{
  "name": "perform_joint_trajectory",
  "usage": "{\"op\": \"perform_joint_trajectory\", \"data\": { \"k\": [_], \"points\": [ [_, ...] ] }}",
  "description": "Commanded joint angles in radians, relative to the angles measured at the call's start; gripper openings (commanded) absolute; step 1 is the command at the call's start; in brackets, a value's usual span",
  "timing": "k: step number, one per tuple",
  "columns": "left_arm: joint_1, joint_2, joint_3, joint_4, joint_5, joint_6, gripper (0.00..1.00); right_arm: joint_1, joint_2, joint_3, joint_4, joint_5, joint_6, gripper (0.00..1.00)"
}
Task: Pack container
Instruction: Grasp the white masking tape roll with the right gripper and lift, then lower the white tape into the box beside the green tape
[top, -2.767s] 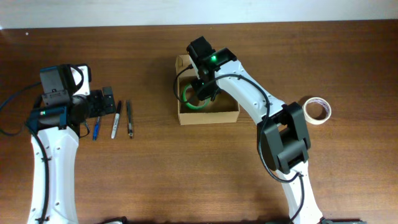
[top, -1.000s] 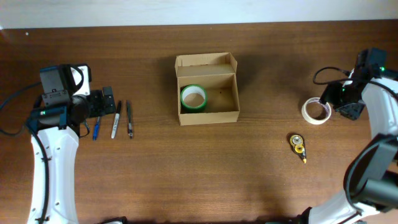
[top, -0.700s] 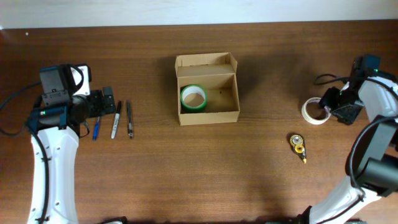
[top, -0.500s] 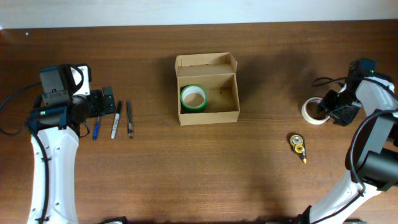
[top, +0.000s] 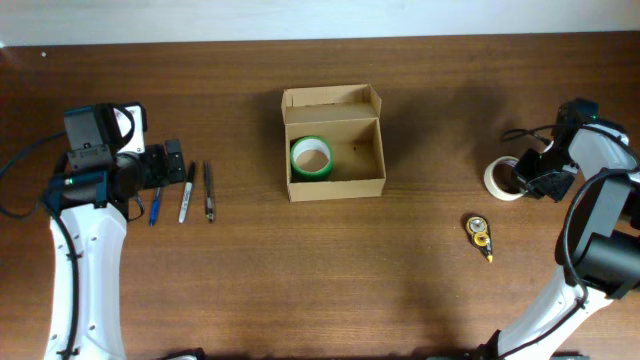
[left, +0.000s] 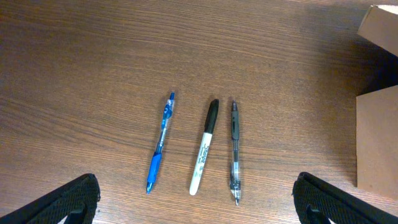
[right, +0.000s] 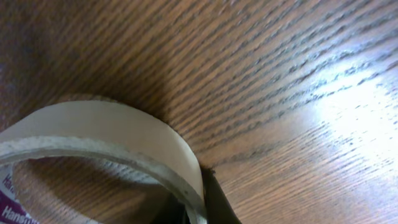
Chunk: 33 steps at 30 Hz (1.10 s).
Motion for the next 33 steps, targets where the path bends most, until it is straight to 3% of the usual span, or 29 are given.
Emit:
{"op": "perform_joint_trajectory", "data": {
  "k": [1, 10, 15, 19, 26, 33],
  "points": [
    [0.006, 0.005, 0.017, 0.0, -0.003, 0.016, 0.99, -0.003, 0.03, 0.031, -0.028, -0.1, -0.042, 0.04],
    [0.006, 0.005, 0.017, 0.0, -0.003, 0.016, 0.99, 0.064, -0.155, 0.376, -0.262, -0.208, -0.114, 0.04],
    [0.006, 0.005, 0.017, 0.0, -0.003, 0.016, 1.0, 0.233, -0.28, 0.628, -0.369, -0.183, -0.202, 0.04],
    [0.006, 0.005, 0.017, 0.0, -0.003, 0.016, 0.99, 0.454, -0.335, 0.774, -0.399, -0.078, -0.264, 0.04],
    [0.006, 0.005, 0.017, 0.0, -0.003, 0.016, 0.99, 0.828, -0.287, 0.769, -0.39, 0.174, -0.359, 0.04],
    [0.006, 0.005, 0.017, 0.0, -0.003, 0.016, 0.99, 0.945, -0.06, 0.752, -0.363, 0.179, -0.364, 0.04]
  ]
}}
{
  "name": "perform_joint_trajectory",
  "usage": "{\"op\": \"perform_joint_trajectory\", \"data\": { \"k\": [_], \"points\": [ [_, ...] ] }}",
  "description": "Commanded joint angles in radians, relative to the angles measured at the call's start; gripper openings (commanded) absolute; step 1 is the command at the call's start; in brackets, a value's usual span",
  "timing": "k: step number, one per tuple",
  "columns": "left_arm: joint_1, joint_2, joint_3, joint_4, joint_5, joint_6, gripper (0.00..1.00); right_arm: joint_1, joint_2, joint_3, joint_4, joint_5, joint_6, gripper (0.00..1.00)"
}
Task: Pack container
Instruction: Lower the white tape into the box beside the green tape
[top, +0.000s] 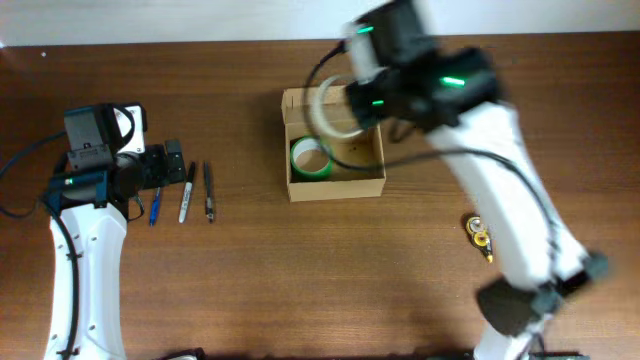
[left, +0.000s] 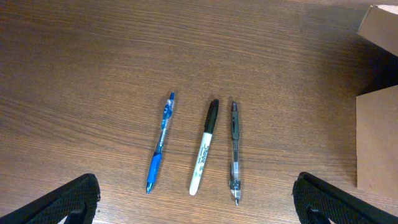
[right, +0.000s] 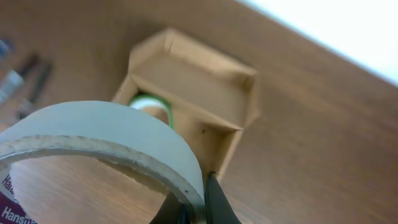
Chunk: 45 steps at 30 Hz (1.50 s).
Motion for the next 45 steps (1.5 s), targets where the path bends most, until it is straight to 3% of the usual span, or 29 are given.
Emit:
{"op": "perform_joint_trajectory", "data": {
  "k": [1, 9, 24, 45],
  "points": [
    [0.006, 0.005, 0.017, 0.0, -0.003, 0.016, 0.99, 0.036, 0.134, -0.018, 0.009, 0.053, -0.017, 0.04],
    [0.006, 0.005, 0.017, 0.0, -0.003, 0.016, 0.99, 0.056, 0.294, -0.018, 0.047, 0.034, 0.019, 0.04],
    [0.006, 0.005, 0.017, 0.0, -0.003, 0.016, 1.0, 0.054, 0.411, -0.018, 0.121, -0.007, 0.042, 0.04],
    [0.006, 0.005, 0.017, 0.0, -0.003, 0.016, 1.0, 0.017, 0.461, -0.027, 0.087, -0.007, 0.041, 0.04]
  ]
}}
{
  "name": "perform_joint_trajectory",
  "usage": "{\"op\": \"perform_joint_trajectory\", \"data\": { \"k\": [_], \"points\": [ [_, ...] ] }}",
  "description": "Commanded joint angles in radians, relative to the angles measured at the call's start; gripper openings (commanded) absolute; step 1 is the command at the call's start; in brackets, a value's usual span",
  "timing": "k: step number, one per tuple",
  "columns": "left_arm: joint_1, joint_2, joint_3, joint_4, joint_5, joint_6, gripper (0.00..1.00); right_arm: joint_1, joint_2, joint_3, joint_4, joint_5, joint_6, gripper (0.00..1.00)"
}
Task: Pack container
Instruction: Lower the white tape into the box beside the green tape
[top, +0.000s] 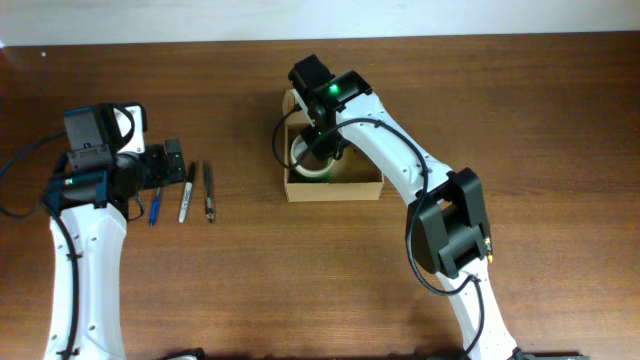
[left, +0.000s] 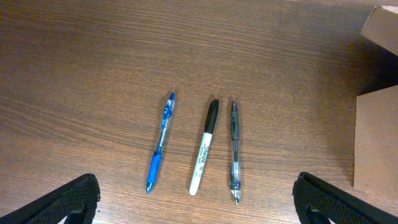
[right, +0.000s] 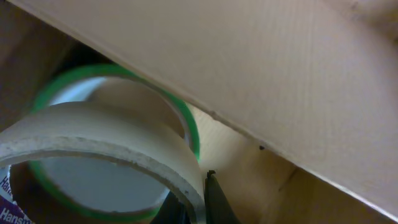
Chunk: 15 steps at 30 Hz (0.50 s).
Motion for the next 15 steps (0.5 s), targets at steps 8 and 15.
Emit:
{"op": "perform_joint_trajectory", "data": {
  "k": [8, 15],
  "points": [
    [0.006, 0.005, 0.017, 0.0, -0.003, 0.016, 1.0, -0.025, 0.011, -0.003, -0.018, -0.007, 0.004, 0.04],
    [0.006, 0.005, 0.017, 0.0, -0.003, 0.016, 1.0, -0.025, 0.01, -0.001, -0.02, -0.03, 0.004, 0.04]
  ]
}}
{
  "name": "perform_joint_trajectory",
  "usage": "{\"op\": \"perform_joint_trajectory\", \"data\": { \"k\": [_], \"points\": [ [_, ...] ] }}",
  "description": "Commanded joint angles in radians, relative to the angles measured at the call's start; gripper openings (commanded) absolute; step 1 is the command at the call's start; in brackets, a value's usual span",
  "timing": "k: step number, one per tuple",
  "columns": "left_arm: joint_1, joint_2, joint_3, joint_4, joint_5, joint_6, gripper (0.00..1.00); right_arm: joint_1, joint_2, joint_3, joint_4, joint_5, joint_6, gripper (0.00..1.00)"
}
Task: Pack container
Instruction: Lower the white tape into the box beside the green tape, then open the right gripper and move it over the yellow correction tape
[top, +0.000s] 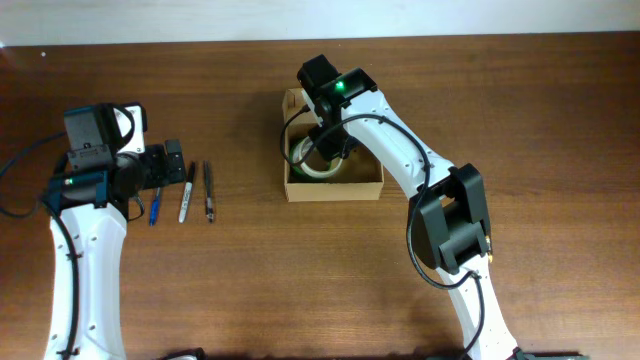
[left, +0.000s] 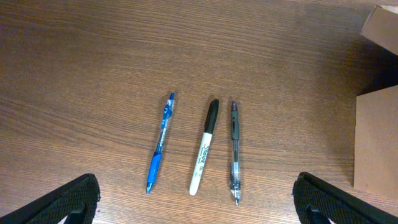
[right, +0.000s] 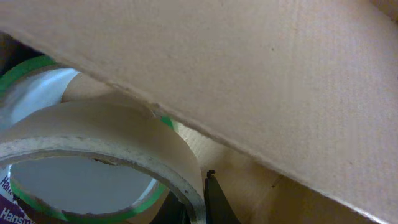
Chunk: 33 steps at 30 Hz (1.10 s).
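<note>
An open cardboard box (top: 372, 178) stands at the middle of the table with a green tape roll (right: 32, 67) inside. My right gripper (right: 198, 210) reaches into the box's left half, shut on the rim of a beige tape roll (right: 127, 134) that sits over the green one. The box's wall (right: 261, 74) fills the upper part of the right wrist view. My left gripper (left: 196, 194) hangs open over a blue pen (left: 160, 144), a black-capped white marker (left: 204, 148) and a black pen (left: 234, 152); it touches none of them.
The three pens (top: 182, 190) lie side by side left of the box, under the left arm. A small yellow item (top: 488, 245) lies on the table at the right, mostly behind the right arm. The box's flap (top: 292, 100) stands open at the back.
My right gripper, still shut on the beige roll, has shifted slightly right inside the box, and the box wall now covers more of its view. The left arm and pens are unchanged.
My right gripper was shut on the beige tape roll on the table at the far right. Then it held the roll in the air over the box. Then the roll was down inside the box over the green roll, where it remains. The left gripper stayed open over the pens.
</note>
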Motion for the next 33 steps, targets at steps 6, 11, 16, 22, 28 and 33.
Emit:
{"op": "perform_joint_trajectory", "data": {
  "k": [6, 11, 16, 22, 28, 33],
  "points": [
    [0.006, 0.005, 0.017, 0.0, -0.003, 0.016, 1.0, 0.003, -0.013, 0.0, -0.004, -0.062, 0.004, 0.04],
    [0.006, 0.005, 0.017, 0.0, -0.003, 0.016, 1.0, 0.02, -0.014, 0.0, -0.004, -0.061, 0.003, 0.04],
    [0.006, 0.005, 0.017, 0.0, -0.003, 0.016, 1.0, 0.031, -0.014, 0.003, 0.01, -0.058, 0.0, 0.04],
    [0.006, 0.005, 0.017, 0.0, -0.003, 0.016, 1.0, 0.031, -0.014, 0.011, 0.015, -0.058, 0.0, 0.04],
    [0.006, 0.005, 0.017, 0.0, -0.003, 0.016, 1.0, 0.032, -0.023, 0.021, 0.006, -0.058, 0.0, 0.45],
    [0.006, 0.005, 0.017, 0.0, -0.003, 0.016, 0.99, 0.032, -0.045, 0.159, -0.08, 0.008, -0.004, 0.45]
  ]
}}
